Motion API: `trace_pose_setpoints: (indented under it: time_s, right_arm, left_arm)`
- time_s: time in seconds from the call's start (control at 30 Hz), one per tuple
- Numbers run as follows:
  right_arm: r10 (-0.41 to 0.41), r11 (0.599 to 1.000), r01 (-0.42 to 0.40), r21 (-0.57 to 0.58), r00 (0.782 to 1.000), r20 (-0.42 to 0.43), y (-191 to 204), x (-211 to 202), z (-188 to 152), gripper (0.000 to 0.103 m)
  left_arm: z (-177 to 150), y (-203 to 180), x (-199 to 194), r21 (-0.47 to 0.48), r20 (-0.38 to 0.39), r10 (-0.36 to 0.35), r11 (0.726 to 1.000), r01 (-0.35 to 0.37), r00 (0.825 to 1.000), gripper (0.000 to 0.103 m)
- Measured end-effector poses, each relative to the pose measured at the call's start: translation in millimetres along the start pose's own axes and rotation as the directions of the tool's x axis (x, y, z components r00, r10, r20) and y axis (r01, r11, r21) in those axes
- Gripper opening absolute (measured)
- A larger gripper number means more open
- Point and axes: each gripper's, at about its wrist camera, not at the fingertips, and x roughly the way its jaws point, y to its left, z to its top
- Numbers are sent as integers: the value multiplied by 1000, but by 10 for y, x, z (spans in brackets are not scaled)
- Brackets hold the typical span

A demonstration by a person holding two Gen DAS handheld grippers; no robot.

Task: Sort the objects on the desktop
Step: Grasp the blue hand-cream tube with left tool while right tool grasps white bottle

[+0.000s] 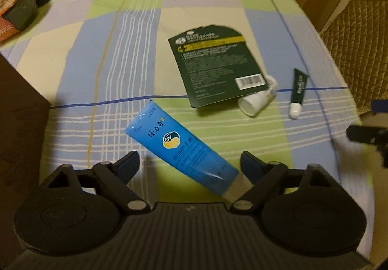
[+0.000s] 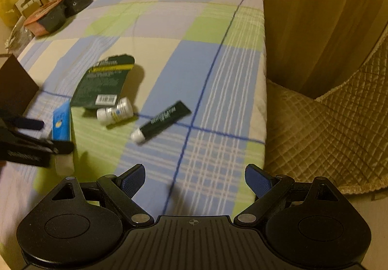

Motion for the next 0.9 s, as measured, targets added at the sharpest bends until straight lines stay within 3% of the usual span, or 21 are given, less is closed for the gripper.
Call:
trace_pose_setpoints:
  time_s: [0.13, 0.23, 0.37, 0.63, 0.9]
  right_arm:
    - [29, 1000, -29, -6, 999, 34, 76, 79, 191, 92]
    - [86, 996, -87, 7, 994, 68, 141, 142, 353, 92]
    - [159, 986, -162, 36, 985, 68, 265, 299, 556, 92]
    - [231, 973, -231, 8, 972, 48, 482, 532, 698, 92]
    - [192, 945, -188, -268, 981, -11, 875, 722, 571, 91]
  left_arm:
    - [-24, 35, 90, 8, 8, -21, 1000, 21, 1000, 75]
    - [-83, 36, 49, 57, 36, -7, 998, 5, 999, 56]
    - [-147, 209, -27, 39, 48, 6, 999, -7, 999, 31]
    - [-345, 541, -148, -7, 37, 37, 999, -37, 999, 28]
    - [-365, 605, -173, -7, 44, 20, 1000, -20, 999, 29]
